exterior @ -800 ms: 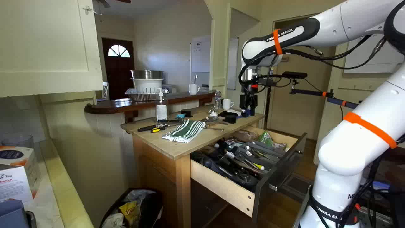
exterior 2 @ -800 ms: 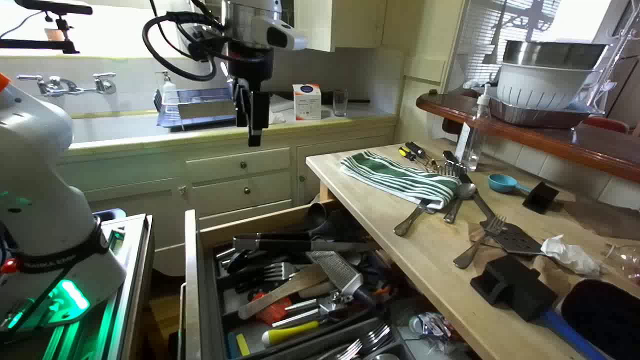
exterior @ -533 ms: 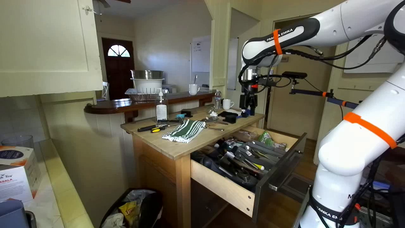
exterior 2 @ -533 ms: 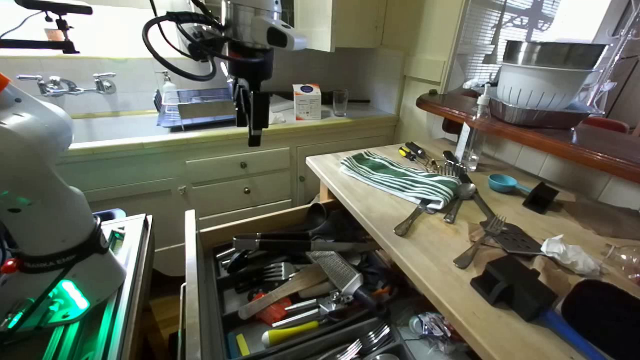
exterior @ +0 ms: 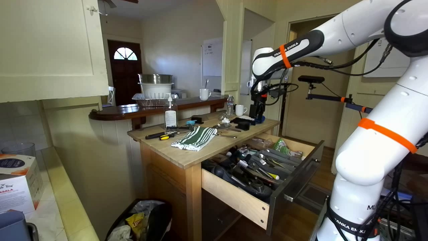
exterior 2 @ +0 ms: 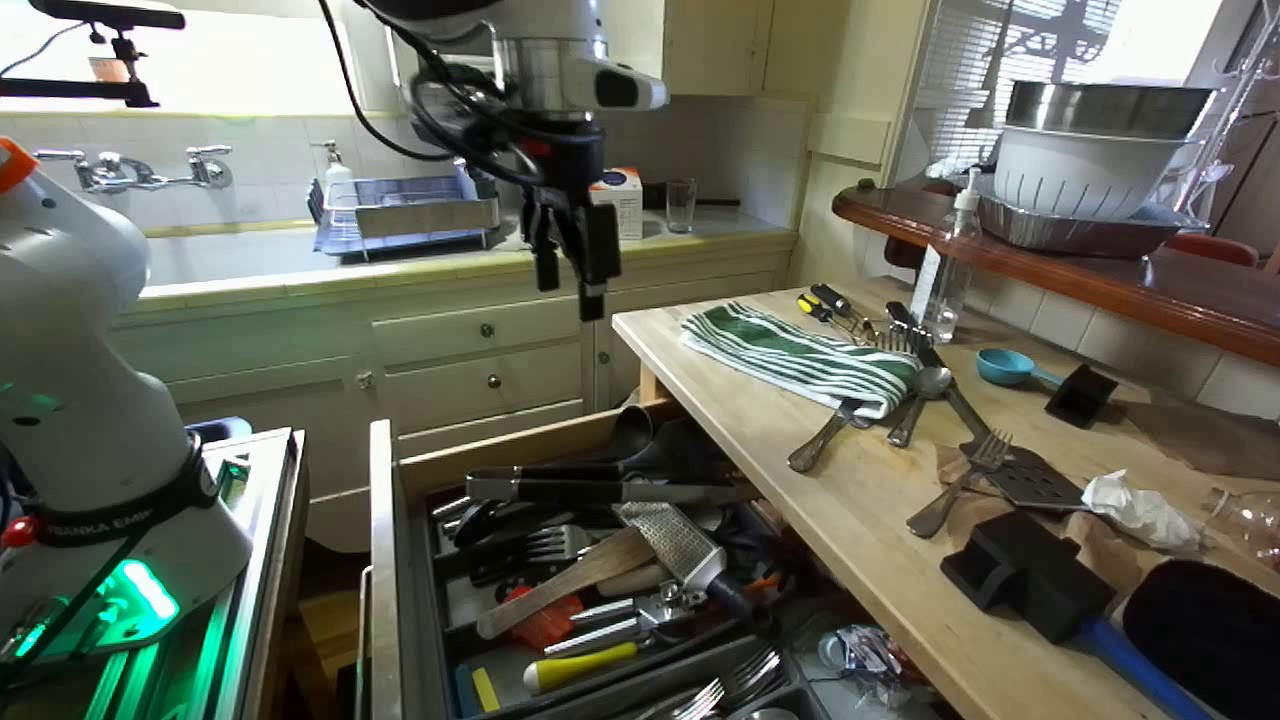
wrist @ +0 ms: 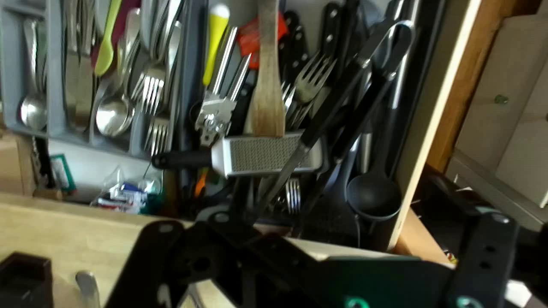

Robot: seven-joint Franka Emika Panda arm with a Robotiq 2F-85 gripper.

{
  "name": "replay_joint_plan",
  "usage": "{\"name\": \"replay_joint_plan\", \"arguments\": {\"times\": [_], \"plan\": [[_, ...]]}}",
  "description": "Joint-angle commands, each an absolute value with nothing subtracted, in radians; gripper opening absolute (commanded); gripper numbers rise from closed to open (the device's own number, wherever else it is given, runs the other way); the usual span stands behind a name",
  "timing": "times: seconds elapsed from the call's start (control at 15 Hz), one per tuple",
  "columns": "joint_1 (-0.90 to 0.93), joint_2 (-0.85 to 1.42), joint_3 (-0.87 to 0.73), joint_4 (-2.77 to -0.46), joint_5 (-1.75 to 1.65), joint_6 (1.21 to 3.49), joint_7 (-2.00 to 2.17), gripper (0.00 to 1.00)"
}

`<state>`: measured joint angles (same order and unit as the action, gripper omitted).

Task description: Put the silver knife in the open drawer.

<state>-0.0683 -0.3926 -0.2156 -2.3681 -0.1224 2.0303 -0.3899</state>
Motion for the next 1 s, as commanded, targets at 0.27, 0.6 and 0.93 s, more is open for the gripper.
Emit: {"name": "replay_joint_plan", "arguments": {"times": [0.27,0.6,0.93], "plan": [[0.034,0.030,-0.370,-2.187,0.155,2.493,-0.934,1.00],[-0.134,0.258,-0.200,-1.981,0.405,2.479,-1.138,1.00],[-0.185,0.233,-0.137,-2.018,0.335,2.504,-1.073,1.00]]}}
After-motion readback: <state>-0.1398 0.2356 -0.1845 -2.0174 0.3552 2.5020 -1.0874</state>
